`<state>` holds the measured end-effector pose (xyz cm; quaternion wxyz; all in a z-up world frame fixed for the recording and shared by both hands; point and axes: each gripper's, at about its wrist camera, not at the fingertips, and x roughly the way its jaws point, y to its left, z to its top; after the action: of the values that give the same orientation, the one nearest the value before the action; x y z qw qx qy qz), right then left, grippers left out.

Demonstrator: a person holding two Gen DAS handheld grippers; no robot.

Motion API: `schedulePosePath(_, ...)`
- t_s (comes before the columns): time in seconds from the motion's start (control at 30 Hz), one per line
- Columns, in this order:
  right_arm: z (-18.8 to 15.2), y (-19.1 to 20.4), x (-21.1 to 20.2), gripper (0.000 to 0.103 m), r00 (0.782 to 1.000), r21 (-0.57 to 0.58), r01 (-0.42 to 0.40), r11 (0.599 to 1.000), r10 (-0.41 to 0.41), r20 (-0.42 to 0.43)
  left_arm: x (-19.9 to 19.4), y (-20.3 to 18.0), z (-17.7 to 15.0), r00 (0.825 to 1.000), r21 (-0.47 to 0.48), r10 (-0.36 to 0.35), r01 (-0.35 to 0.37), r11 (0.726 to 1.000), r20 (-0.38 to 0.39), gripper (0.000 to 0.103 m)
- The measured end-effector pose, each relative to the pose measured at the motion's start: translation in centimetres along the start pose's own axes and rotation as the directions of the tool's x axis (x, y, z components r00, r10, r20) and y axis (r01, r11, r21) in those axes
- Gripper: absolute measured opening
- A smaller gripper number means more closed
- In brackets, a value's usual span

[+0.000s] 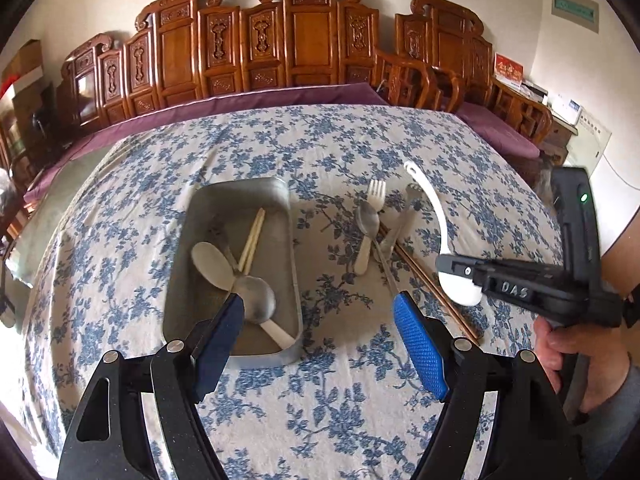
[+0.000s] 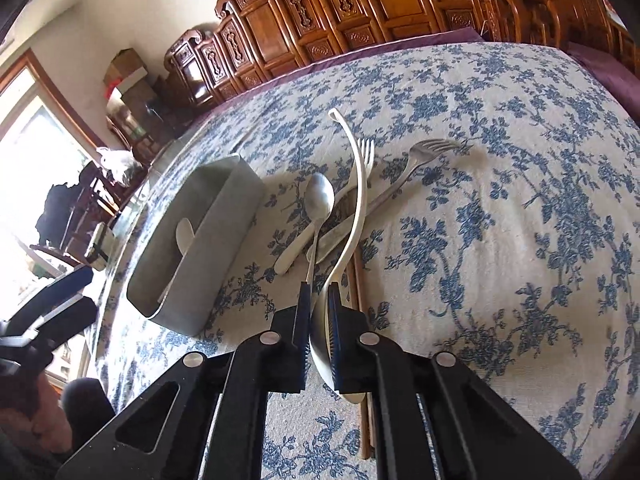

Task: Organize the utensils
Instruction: 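Grasp the white ladle handle with the right gripper, then grasp the metal spoon with the left gripper while the right gripper holds the white ladle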

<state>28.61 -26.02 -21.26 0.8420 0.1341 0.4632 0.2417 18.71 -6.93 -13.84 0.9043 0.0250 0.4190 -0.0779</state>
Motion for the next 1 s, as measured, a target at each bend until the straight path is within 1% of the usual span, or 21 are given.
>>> schedulePosePath(0.1, 0.6, -0.7, -1.6, 0.010, 0.999, -0.005, 0.014, 1.000, -0.014, 0.033, 1.3, -1.6, 0.1, 1.000, 0.021, -0.011, 0.011, 1.000, -0.022, 0.074)
schedulePosePath(0.17, 1.0, -1.5, -2.3, 0.010, 0.999, -0.001, 0.013, 1.000, -0.013, 0.046, 2.6, -2.7, 0.2, 0.999, 0.035, -0.024, 0.025, 0.999, -0.040, 0.074)
schedulePosePath(0.27, 1.5, -2.5, -3.0, 0.010, 0.998, -0.005, 0.037, 0.999, -0.036, 0.058, 4.6, -4.0, 0.2, 0.997, 0.038, -0.038, 0.041, 0.998, -0.070, 0.073)
schedulePosePath(0.33, 1.7, -3.2, -3.2, 0.010, 0.997, 0.000, 0.042, 0.999, -0.042, 0.061, 5.9, -4.5, 0.3, 0.995, 0.030, -0.047, 0.050, 0.998, -0.090, 0.064)
schedulePosePath(0.37, 1.8, -3.5, -3.2, 0.010, 0.997, 0.005, 0.043, 0.999, -0.043, 0.061, 6.7, -4.6, 0.4, 0.993, 0.021, -0.051, 0.053, 0.998, -0.106, 0.062)
schedulePosePath(0.5, 2.1, -3.8, -3.5, 0.010, 0.995, -0.014, 0.072, 0.997, -0.071, 0.072, 9.4, -5.2, 0.6, 0.984, -0.031, -0.095, 0.091, 0.995, -0.152, 0.047)
schedulePosePath(0.63, 2.4, -4.1, -3.3, 0.010, 0.994, -0.027, 0.084, 0.996, -0.082, 0.070, 11.7, -5.7, 0.9, 0.981, -0.038, -0.078, 0.072, 0.997, -0.175, 0.033)
schedulePosePath(0.73, 2.5, -4.0, -3.3, 0.010, 0.995, -0.033, 0.079, 0.996, -0.077, 0.070, 13.1, -6.1, 1.2, 0.980, -0.035, -0.060, 0.054, 0.998, -0.191, 0.029)
schedulePosePath(0.8, 2.6, -3.9, -3.4, 0.010, 0.995, -0.034, 0.072, 0.997, -0.069, 0.072, 13.7, -6.1, 1.3, 0.976, -0.044, -0.063, 0.055, 0.998, -0.209, 0.025)
schedulePosePath(0.87, 2.7, -3.8, -3.6, 0.010, 0.995, -0.036, 0.067, 0.997, -0.064, 0.077, 14.2, -6.2, 1.2, 0.974, -0.048, -0.056, 0.047, 0.998, -0.221, 0.025)
schedulePosePath(0.97, 2.7, -3.6, -3.7, 0.010, 0.995, -0.037, 0.062, 0.997, -0.059, 0.079, 14.4, -6.6, 1.5, 0.977, -0.019, -0.025, 0.022, 1.000, -0.211, 0.023)
schedulePosePath(1.0, 2.7, -3.5, -3.7, 0.010, 0.995, -0.038, 0.060, 0.997, -0.057, 0.080, 14.5, -6.7, 1.6, 0.978, -0.006, -0.005, 0.004, 1.000, -0.210, 0.020)
